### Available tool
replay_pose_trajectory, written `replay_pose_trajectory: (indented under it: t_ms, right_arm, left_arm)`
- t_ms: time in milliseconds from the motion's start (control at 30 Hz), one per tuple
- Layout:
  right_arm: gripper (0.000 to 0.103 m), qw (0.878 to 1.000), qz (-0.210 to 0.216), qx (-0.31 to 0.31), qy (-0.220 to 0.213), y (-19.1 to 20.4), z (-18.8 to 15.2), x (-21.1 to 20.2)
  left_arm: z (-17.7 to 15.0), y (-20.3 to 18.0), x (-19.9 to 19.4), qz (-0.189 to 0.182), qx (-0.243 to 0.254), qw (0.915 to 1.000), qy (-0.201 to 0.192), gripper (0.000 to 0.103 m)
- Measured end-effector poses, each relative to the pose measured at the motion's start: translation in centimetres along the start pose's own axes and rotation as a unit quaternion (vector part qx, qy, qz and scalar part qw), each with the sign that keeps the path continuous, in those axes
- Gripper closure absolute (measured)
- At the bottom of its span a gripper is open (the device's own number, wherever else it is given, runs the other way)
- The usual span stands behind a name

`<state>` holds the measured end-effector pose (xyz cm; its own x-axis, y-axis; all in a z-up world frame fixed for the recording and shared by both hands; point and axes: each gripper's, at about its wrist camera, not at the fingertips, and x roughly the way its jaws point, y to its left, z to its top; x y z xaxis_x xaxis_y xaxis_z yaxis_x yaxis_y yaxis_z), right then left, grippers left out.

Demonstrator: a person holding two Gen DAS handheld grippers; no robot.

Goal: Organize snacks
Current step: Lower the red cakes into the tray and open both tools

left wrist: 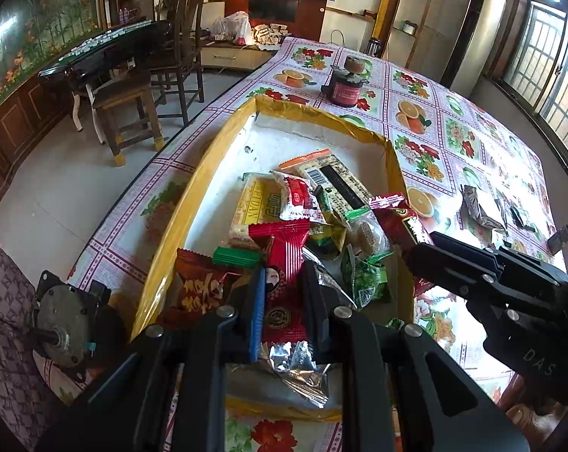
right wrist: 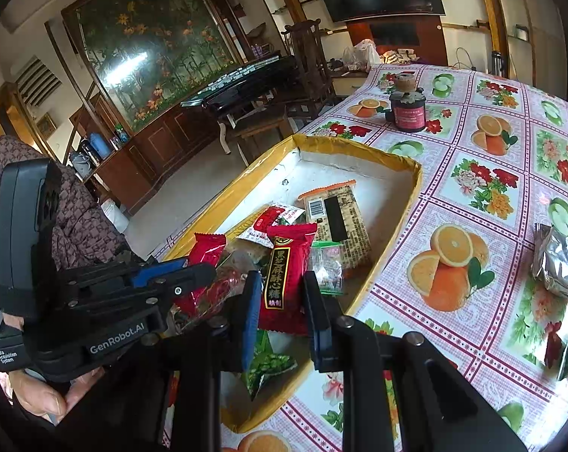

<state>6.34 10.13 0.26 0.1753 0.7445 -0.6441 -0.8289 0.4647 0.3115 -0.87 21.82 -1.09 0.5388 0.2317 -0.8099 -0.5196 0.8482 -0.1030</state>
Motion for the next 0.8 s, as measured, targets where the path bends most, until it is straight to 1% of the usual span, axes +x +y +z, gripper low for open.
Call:
replay_pose_trajectory:
  t_ms: [400,800]
  right_arm:
    - [0.082,1.000,0.002,0.009,0.011,-1.0,0.2,1.6]
    - [0.082,1.000,0.007,0.009,0.016,-1.3,0.6,3.0]
  left_arm:
    - [0.2,0.0,1.1,0.001,0.003,1.0000,0.009,0.083]
    - [0.7,0.1,1.9,0.008,0.005,0.9999,0.010,0.083]
